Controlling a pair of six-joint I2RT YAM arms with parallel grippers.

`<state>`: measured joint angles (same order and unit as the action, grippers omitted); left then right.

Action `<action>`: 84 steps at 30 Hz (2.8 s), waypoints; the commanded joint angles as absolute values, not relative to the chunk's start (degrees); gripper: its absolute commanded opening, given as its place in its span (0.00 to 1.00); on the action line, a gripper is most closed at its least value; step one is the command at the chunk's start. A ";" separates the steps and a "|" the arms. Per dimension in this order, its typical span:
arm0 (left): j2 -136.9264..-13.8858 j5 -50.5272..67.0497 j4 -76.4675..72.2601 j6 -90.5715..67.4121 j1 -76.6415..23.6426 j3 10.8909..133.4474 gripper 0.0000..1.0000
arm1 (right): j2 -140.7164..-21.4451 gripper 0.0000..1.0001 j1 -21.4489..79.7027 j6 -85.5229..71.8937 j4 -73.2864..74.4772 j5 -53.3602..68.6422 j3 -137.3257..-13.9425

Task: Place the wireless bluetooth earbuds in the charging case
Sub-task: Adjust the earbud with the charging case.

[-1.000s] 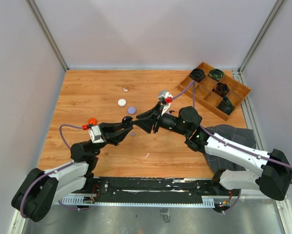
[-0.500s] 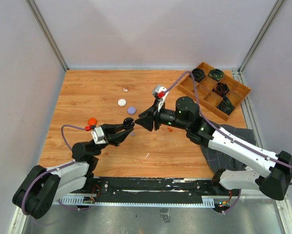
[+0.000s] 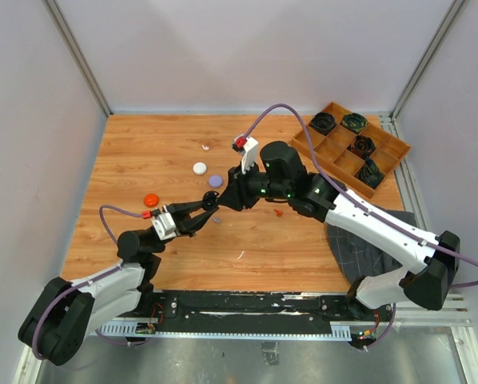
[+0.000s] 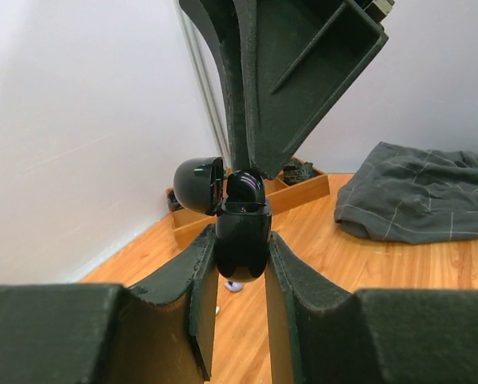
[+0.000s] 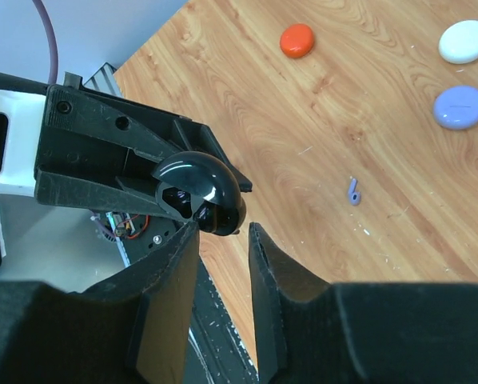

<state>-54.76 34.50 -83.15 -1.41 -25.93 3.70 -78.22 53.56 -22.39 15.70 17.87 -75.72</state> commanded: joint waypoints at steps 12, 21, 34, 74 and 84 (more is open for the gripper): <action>-51.74 33.93 -77.38 4.67 -25.93 6.42 0.00 | -81.47 0.27 56.86 -24.92 20.56 15.62 -81.77; -51.86 33.81 -76.99 4.92 -25.93 6.50 0.00 | -82.00 0.22 56.95 -25.49 21.53 13.45 -82.90; -53.53 33.98 -78.69 4.53 -25.94 6.85 0.00 | -85.83 0.25 56.95 -27.32 24.47 11.94 -85.35; -53.96 39.96 -78.29 -1.62 -25.93 6.06 0.00 | -77.55 0.01 57.02 -7.51 18.79 21.78 -79.35; -53.96 40.47 -78.87 -2.76 -25.95 6.50 0.00 | -78.02 0.01 57.45 -5.57 19.39 22.50 -79.12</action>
<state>-53.82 39.77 -76.25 -2.00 -25.91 4.93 -78.35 56.10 -7.84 20.14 21.41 -79.55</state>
